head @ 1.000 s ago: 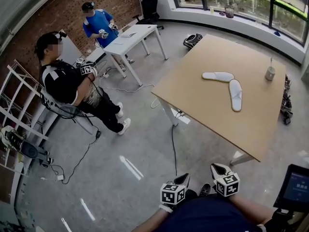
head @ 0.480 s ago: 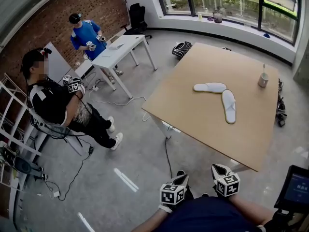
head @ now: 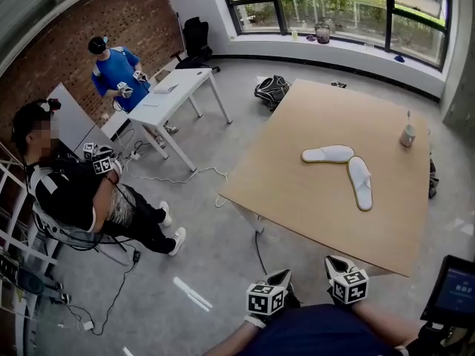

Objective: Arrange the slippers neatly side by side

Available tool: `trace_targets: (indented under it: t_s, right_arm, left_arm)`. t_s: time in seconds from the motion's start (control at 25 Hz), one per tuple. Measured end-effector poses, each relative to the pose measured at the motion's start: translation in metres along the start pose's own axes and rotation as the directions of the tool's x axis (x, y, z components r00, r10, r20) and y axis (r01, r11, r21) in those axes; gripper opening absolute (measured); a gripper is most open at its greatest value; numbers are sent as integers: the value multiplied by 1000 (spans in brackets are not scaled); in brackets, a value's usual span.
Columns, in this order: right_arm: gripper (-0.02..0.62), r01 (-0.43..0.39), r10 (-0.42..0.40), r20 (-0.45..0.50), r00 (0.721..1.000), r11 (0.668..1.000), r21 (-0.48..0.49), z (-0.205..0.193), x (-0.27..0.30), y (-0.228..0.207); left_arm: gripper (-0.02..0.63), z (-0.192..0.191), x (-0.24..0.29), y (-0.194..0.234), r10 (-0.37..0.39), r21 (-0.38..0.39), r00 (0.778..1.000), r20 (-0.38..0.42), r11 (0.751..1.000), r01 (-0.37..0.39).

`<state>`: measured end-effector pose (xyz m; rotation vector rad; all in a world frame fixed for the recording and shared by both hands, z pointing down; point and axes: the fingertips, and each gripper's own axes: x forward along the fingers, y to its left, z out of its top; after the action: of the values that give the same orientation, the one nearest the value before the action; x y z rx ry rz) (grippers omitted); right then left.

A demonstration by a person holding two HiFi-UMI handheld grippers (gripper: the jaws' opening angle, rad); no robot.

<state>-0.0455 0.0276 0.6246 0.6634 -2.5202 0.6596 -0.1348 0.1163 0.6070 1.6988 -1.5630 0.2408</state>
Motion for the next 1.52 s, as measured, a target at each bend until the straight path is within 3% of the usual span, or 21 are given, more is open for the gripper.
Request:
trace_targets:
  t_s: [0.28, 0.56, 0.84, 1.24, 1.52]
  right_arm:
    - [11, 89, -88, -39, 995, 996, 30, 10, 29, -3]
    - [11, 107, -104, -109, 989, 994, 25, 10, 48, 9]
    - [11, 137, -131, -132, 983, 990, 41, 7, 52, 8]
    - [11, 136, -129, -48, 990, 977, 166, 37, 87, -16]
    - [11, 197, -203, -2, 979, 948, 250, 62, 87, -81]
  left_arm:
    - [5, 17, 9, 51, -51, -40, 999, -13, 998, 50]
    - [5, 23, 9, 93, -81, -67, 996, -39, 995, 78]
    - [5, 29, 21, 98, -105, -90, 992, -70, 991, 99]
    - [5, 64, 43, 86, -122, 24, 982, -145, 992, 127]
    - [5, 103, 92, 70, -132, 82, 977, -169, 986, 147]
